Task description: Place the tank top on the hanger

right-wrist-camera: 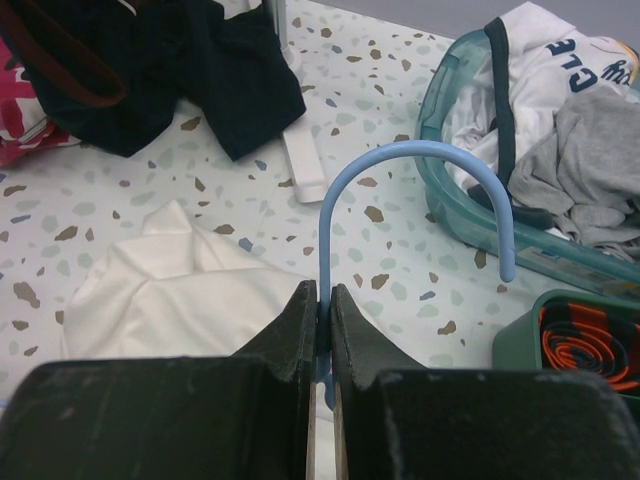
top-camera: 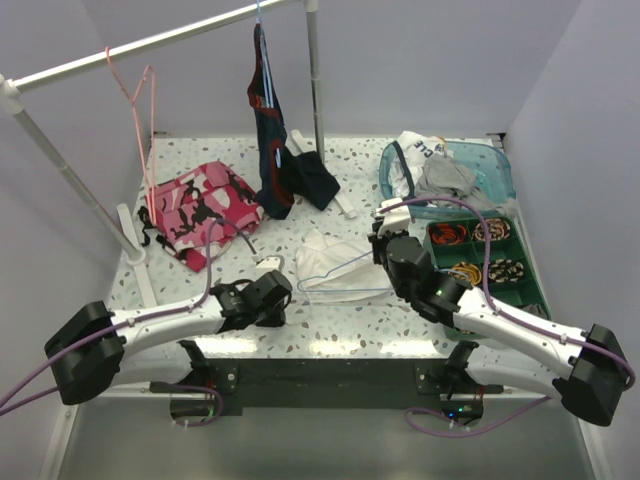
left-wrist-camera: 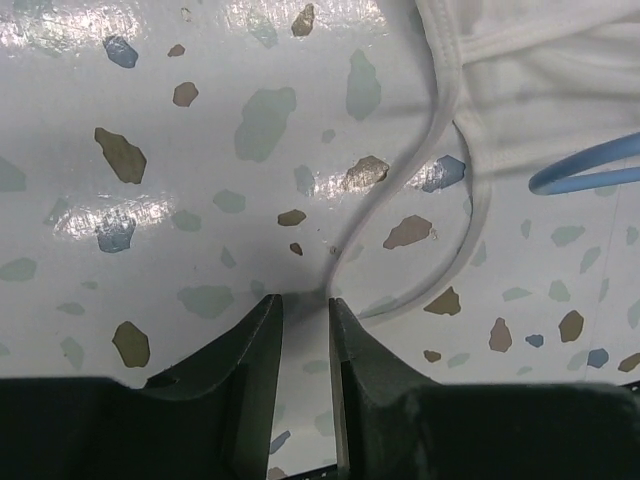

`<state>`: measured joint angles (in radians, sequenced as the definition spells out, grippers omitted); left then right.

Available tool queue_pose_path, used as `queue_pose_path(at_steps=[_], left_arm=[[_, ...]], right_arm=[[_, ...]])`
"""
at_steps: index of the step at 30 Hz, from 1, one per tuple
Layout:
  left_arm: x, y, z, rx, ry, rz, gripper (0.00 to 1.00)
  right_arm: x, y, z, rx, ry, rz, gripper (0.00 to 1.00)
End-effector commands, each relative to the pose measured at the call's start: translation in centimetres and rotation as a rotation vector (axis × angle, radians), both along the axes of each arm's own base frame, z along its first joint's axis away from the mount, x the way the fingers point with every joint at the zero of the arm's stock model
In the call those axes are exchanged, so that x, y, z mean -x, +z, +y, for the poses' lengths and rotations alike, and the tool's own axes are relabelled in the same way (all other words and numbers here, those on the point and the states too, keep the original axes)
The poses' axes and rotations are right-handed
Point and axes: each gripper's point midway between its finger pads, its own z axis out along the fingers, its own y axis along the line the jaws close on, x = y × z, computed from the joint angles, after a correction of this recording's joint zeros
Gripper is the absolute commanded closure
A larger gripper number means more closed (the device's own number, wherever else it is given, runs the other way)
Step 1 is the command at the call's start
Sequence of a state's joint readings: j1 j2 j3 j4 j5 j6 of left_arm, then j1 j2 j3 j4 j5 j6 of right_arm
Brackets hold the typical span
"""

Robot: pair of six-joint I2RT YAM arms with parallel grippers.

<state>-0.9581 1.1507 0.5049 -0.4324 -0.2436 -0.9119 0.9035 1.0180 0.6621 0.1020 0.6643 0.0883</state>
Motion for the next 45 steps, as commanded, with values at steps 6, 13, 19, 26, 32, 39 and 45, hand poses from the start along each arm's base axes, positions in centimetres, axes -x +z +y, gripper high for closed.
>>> queue_pose_path(at_steps=[6, 13, 19, 26, 32, 39, 45], left_arm=[[-1.9, 1.1, -2.2, 0.051, 0.03, -0.077, 0.7], [-1.7, 0.7, -2.7, 0.051, 0.02, -0.076, 0.7], [-1.5, 0.3, -2.4, 0.028, 0.031, -0.086, 0.73], [-2.8, 1.2, -2.1, 0.006, 0.055, -0.161, 1.0], [-4.9, 6.3, -2.5, 0.029, 0.081, -0.281, 1.0], [-6.5, 10.8, -2.4, 0.024, 0.096, -0.35, 1.0], [-7.5, 12.9, -2.1, 0.049, 0.1, -0.38, 1.0]], right_arm=[[-0.1, 2.3, 0.2, -0.057, -0.013, -0.044, 1.0], [-0.1, 2.1, 0.2, -0.056, -0.017, -0.041, 1.0], [0.0, 2.1, 0.2, -0.059, -0.016, -0.039, 1.0], [-0.2, 2.1, 0.3, -0.054, -0.02, -0.041, 1.0], [-0.4, 2.4, 0.7, -0.049, -0.014, -0.047, 1.0], [-1.1, 3.8, 1.3, -0.042, -0.018, -0.076, 1.0], [-1.1, 5.0, 1.4, -0.06, -0.008, -0.094, 1.0]])
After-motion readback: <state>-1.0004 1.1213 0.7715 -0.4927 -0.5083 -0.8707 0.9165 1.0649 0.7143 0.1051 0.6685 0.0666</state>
